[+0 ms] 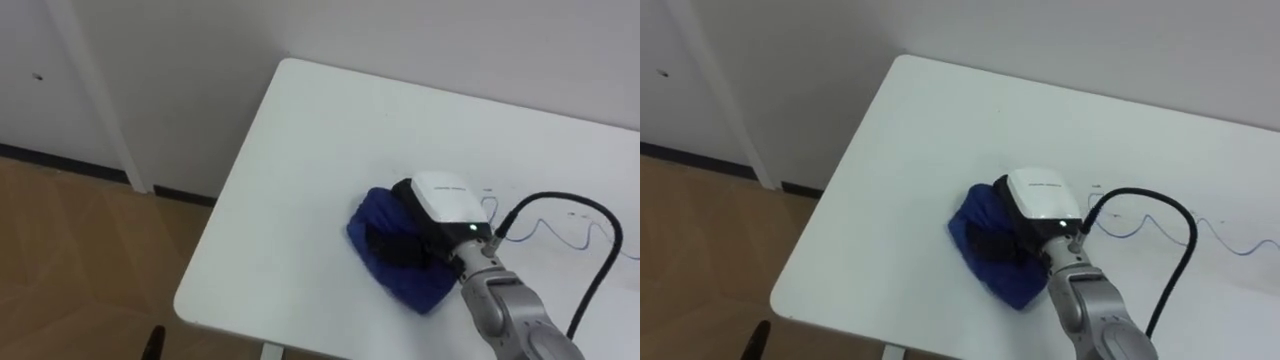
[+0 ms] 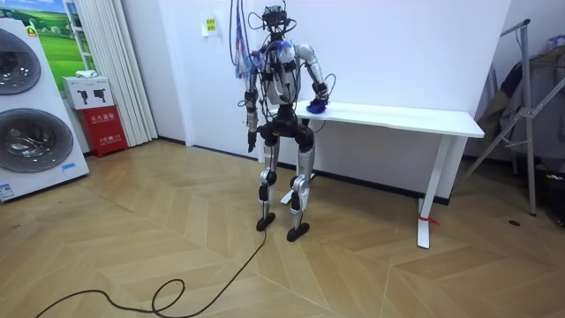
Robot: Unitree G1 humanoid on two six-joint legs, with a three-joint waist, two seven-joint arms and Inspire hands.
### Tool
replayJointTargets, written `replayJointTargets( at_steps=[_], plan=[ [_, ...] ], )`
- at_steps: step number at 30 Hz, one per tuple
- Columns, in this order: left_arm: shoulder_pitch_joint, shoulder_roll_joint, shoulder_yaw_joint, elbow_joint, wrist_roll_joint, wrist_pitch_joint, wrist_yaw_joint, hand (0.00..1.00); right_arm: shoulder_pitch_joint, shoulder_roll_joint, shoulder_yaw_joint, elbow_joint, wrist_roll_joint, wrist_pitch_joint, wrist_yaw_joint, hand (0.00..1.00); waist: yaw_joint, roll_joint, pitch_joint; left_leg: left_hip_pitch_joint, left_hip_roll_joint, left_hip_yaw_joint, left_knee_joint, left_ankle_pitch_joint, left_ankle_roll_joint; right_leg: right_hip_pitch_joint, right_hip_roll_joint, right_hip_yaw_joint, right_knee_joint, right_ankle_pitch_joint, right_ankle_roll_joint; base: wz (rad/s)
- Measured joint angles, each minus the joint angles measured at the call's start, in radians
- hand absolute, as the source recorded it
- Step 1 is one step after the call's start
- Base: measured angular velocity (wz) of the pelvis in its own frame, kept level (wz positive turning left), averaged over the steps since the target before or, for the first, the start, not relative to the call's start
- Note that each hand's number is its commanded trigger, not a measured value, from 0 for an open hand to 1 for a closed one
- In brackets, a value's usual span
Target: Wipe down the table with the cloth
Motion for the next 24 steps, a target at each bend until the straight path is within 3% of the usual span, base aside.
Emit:
replayJointTargets(
  at_steps=[6, 10, 14, 16, 19, 23, 24],
  plan=[
    [0.012, -0.005, -0.028, 0.002, -0.034, 0.001, 0.02, 0.0, -0.005, 0.012, -0.005, 0.038, 0.103, 0.015, -0.029, 1.0, 0.003, 0.025, 0.0029, -0.005, 0.0, -0.001, 0.004, 0.0, 0.0, 0.007, 0.001, -0.001, 0.001, 0.002, 0.003, 0.0],
    [0.022, -0.036, -0.032, 0.003, -0.048, 0.002, 0.052, 0.0, -0.06, 0.055, -0.003, 0.132, 0.273, 0.027, -0.042, 1.0, 0.024, 0.047, 0.0013, 0.017, 0.007, 0.025, -0.004, 0.0, 0.0, 0.004, 0.008, 0.028, 0.003, 0.003, 0.001, -0.22],
    [0.028, -0.047, -0.03, 0.002, -0.067, 0.008, 0.048, 0.0, -0.185, 0.055, -0.03, 0.318, 0.505, -0.003, -0.024, 1.0, 0.027, 0.037, 0.0004, 0.0, 0.013, 0.029, -0.007, 0.001, 0.0, -0.016, 0.013, 0.03, 0.019, 0.008, -0.006, -0.1],
    [0.037, -0.047, -0.002, 0.002, -0.064, 0.015, 0.046, 0.0, -0.238, 0.052, -0.082, 0.42, 0.548, -0.015, -0.027, 1.0, 0.026, 0.027, -0.0006, -0.005, 0.012, 0.021, -0.004, 0.002, 0.0, -0.015, 0.012, 0.02, 0.019, 0.008, -0.006, 0.18],
    [0.079, -0.025, 0.023, -0.018, -0.065, 0.022, 0.044, 0.0, -0.303, 0.002, -0.166, 0.584, 0.661, -0.023, -0.053, 1.0, 0.019, 0.009, -0.003, -0.026, 0.007, -0.013, 0.013, 0.003, 0.001, -0.015, 0.008, -0.01, 0.016, 0.008, -0.006, 0.33],
    [0.153, 0.014, 0.111, -0.019, -0.039, 0.028, 0.031, 0.0, -0.261, -0.101, -0.33, 0.758, 0.686, -0.066, -0.114, 1.0, -0.002, -0.002, -0.0072, -0.034, -0.002, -0.04, 0.025, 0.004, 0.002, -0.002, -0.002, -0.036, 0.005, 0.008, -0.006, 0.36],
    [0.16, 0.023, 0.118, -0.019, -0.039, 0.031, 0.029, 0.0, -0.248, -0.11, -0.345, 0.768, 0.688, -0.075, -0.125, 1.0, -0.005, -0.004, -0.0063, -0.035, -0.003, -0.04, 0.026, 0.004, 0.002, 0.0, -0.003, -0.036, 0.001, 0.008, -0.005, 0.2]
  ],
)
